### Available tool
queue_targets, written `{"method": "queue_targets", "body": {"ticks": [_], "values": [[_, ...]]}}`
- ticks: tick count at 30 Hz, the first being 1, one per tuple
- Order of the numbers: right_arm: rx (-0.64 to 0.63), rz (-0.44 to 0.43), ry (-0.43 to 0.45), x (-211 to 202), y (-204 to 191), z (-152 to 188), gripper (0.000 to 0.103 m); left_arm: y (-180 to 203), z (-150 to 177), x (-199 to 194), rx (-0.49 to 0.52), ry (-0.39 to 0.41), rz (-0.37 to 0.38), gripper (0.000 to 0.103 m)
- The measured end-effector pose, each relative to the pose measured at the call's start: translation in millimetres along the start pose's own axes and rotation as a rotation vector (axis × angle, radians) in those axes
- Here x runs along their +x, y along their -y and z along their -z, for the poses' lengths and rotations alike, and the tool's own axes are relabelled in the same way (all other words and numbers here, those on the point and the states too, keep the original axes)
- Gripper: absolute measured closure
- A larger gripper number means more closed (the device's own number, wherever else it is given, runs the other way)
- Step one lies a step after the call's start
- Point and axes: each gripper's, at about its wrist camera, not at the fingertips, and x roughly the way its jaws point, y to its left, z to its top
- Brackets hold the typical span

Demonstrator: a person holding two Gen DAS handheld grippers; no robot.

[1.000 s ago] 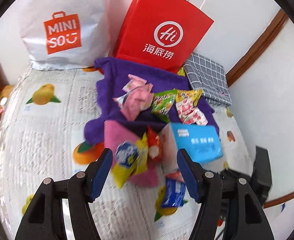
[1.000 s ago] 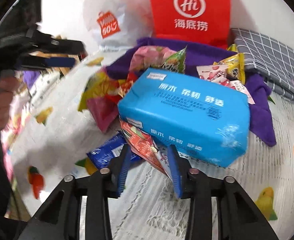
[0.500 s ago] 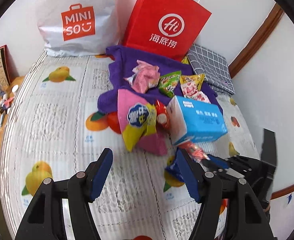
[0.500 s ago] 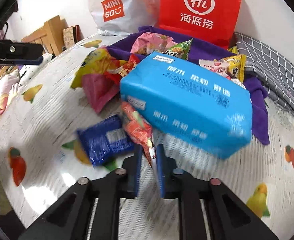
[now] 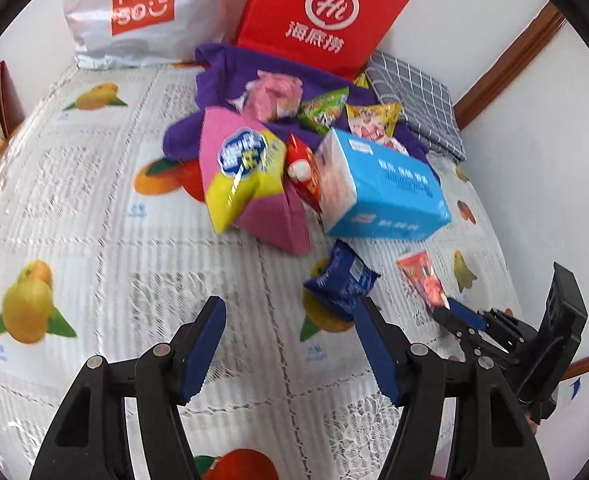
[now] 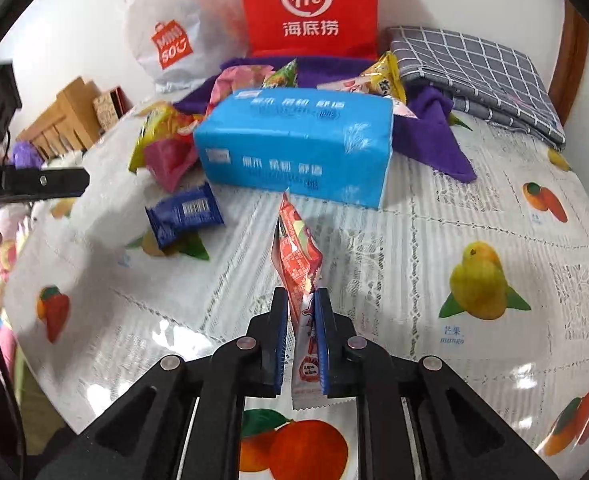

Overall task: Organize snacks
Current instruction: 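Grasp the pink candy stick with the right gripper while the left gripper approaches the blue biscuit pack, then grasp the blue biscuit pack with the left gripper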

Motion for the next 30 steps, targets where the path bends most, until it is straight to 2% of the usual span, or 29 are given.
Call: {"method": "queue_targets", "body": {"ticks": [5, 8, 10, 13, 19, 23, 26, 30], "values": [[0.023, -0.016, 0.041, 10, -1, -5, 0.068, 8, 5, 1, 0.026, -0.008, -0.023, 0.038], [0.013, 0.0, 0.014, 27, -3, -8, 0.068, 12, 6, 5, 0.034, -0.011, -0.026, 0.038], [0.002, 0.028, 0.045, 28, -4, -9, 0.08, 15, 6, 9, 0.042, -0.015, -0.027, 0.038], [-0.018, 0.023, 0.064, 23, -2, -9, 0.08, 22, 7, 19, 0.061, -0.016, -0.023, 0.038], [-0.038, 0.178, 0.133, 4, 23, -2, 0.08, 44, 6, 46, 0.14, -0.026, -0.05, 0.038], [-0.04, 0.212, 0.145, 1, 37, 2, 0.079, 61, 7, 66, 0.25, -0.042, -0.058, 0.038], [-0.024, 0.188, 0.147, 0, 41, 1, 0.079, 74, 7, 77, 0.338, 0.006, -0.144, 0.036], [-0.048, 0.214, 0.105, 9, 36, -2, 0.079, 81, 3, 86, 0.383, 0.029, -0.189, 0.033]]}}
